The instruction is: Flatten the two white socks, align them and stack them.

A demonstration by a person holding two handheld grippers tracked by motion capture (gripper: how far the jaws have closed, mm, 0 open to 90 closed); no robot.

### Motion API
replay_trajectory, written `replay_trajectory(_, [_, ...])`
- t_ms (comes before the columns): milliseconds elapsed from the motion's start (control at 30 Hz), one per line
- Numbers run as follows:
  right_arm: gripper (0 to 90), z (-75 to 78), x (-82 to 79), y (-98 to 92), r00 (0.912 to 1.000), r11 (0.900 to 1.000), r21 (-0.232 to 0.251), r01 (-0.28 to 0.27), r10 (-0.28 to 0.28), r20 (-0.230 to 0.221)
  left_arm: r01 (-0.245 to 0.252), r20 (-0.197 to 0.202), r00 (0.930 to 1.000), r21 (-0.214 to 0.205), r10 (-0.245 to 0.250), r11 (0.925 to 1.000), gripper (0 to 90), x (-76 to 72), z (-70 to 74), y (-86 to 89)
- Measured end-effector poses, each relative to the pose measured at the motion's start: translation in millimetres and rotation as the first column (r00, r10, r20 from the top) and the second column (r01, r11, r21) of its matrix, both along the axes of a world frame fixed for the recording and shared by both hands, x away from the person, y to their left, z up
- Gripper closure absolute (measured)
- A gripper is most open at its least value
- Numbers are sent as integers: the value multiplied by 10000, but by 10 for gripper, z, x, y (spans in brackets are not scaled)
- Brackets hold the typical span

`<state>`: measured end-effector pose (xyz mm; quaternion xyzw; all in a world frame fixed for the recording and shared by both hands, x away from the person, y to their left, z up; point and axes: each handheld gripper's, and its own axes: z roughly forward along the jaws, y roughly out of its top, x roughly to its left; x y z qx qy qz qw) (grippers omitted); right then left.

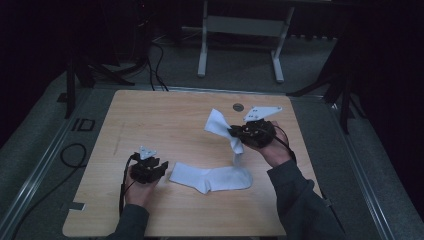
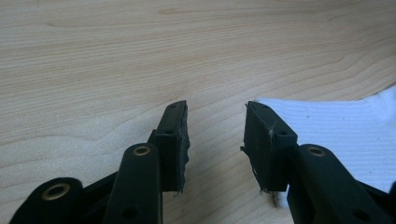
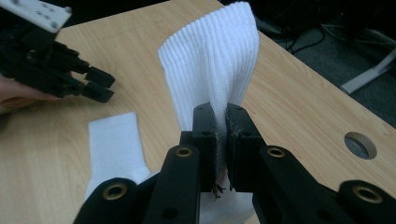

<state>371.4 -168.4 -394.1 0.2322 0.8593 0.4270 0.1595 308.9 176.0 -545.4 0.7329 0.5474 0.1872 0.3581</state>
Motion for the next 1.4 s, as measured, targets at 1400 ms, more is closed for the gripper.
replay_trajectory(1400, [825,-606,-461,312,9903,9945,-289,-1008,975,-992,213,-63,9998,-3,-213,9998,598,-12,3,-23])
